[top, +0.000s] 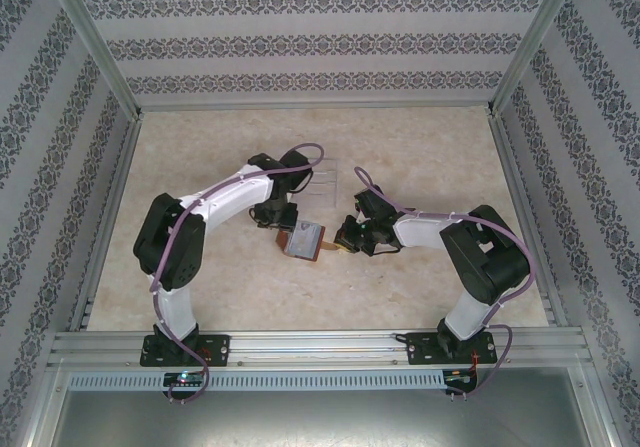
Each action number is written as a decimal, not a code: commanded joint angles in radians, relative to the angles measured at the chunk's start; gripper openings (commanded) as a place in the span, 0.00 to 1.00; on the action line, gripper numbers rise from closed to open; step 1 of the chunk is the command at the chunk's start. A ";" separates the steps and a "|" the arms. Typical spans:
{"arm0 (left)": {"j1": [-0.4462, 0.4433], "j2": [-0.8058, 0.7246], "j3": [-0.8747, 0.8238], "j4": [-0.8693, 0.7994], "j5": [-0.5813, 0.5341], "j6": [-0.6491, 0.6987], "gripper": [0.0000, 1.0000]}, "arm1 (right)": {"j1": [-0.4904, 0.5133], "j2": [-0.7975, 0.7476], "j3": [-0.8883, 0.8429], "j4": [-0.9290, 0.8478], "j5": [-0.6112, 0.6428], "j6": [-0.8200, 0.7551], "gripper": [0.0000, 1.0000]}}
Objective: Take the credit cards out of the card holder
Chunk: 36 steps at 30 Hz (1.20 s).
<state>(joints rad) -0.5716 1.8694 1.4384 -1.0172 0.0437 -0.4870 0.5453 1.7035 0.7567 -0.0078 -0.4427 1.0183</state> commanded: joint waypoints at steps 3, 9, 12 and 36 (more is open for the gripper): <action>0.085 -0.066 -0.112 0.119 0.159 0.022 0.28 | 0.019 0.035 0.016 -0.021 0.039 -0.021 0.00; 0.157 -0.101 -0.228 0.262 0.357 0.012 0.18 | 0.019 0.026 0.058 -0.099 0.053 -0.058 0.00; 0.181 -0.107 -0.282 0.339 0.451 -0.008 0.14 | 0.019 0.019 0.088 -0.174 0.080 -0.099 0.00; 0.175 -0.232 -0.454 0.558 0.630 -0.167 0.01 | 0.074 -0.076 0.433 -0.721 0.323 -0.285 0.33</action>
<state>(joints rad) -0.3851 1.6699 1.0046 -0.5049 0.6552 -0.6117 0.5896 1.6608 1.1339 -0.6609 -0.1398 0.7433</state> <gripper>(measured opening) 0.044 0.320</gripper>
